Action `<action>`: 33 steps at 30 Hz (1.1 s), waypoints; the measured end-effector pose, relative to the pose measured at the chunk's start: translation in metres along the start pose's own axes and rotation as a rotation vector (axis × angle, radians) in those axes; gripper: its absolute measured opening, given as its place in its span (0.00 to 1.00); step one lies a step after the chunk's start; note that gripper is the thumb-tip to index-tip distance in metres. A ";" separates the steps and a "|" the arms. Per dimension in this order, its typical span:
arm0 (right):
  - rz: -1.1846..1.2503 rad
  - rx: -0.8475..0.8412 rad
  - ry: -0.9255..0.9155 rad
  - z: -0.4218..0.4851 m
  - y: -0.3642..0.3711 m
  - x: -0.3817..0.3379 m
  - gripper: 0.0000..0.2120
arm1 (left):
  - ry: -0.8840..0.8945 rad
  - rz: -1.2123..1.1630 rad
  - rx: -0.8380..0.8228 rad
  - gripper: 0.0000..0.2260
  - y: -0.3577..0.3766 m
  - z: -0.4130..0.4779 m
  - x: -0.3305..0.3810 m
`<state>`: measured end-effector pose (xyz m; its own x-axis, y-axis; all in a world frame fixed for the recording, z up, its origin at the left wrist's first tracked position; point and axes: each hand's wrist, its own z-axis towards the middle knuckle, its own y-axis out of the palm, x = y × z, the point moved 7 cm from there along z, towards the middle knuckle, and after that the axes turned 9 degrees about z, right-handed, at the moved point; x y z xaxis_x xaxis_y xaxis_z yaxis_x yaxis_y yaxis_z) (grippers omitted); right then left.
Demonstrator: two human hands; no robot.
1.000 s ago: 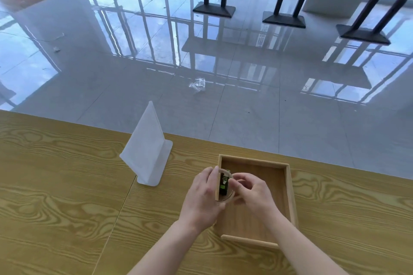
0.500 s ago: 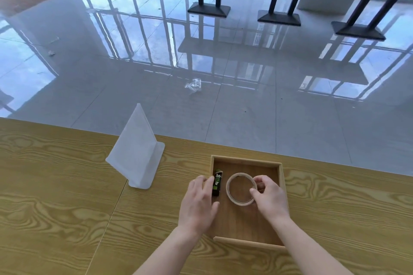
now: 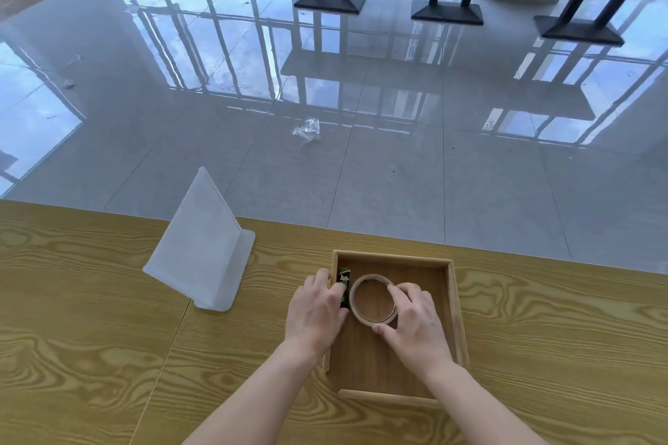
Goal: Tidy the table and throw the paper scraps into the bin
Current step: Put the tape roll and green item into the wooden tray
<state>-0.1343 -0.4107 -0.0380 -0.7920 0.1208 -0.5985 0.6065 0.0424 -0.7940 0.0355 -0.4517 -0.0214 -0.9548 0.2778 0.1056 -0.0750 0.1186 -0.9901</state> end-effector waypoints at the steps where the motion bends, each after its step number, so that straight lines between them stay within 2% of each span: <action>1: -0.002 0.002 -0.003 0.002 0.001 -0.001 0.35 | 0.003 0.000 0.008 0.15 0.001 0.001 0.000; 7: -0.016 0.027 -0.007 0.014 0.000 -0.005 0.34 | -0.008 -0.046 0.028 0.15 0.005 0.002 -0.002; 15: 0.062 0.004 0.014 0.014 -0.006 -0.002 0.36 | -0.123 -0.374 0.056 0.30 0.015 -0.028 -0.013; 18: 0.085 0.035 -0.001 0.007 -0.021 0.001 0.32 | -0.165 -0.436 0.028 0.33 0.024 -0.041 -0.014; 21: 0.054 0.124 -0.006 -0.007 -0.047 0.013 0.25 | -0.192 -0.453 -0.010 0.32 0.031 -0.051 -0.014; 25: 0.019 0.260 0.146 -0.035 -0.078 0.046 0.20 | -0.238 -0.467 -0.049 0.27 0.032 -0.061 -0.014; 29: 0.066 0.142 0.380 -0.051 -0.071 0.070 0.23 | -0.270 -0.495 -0.047 0.25 0.029 -0.061 -0.014; 33: 0.121 0.133 0.404 -0.055 -0.062 0.066 0.21 | -0.295 -0.495 -0.036 0.24 0.024 -0.061 -0.021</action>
<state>-0.2199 -0.3508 -0.0226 -0.6086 0.4965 -0.6189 0.6575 -0.1211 -0.7437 0.0710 -0.3966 -0.0418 -0.8487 -0.0955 0.5202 -0.5283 0.2002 -0.8251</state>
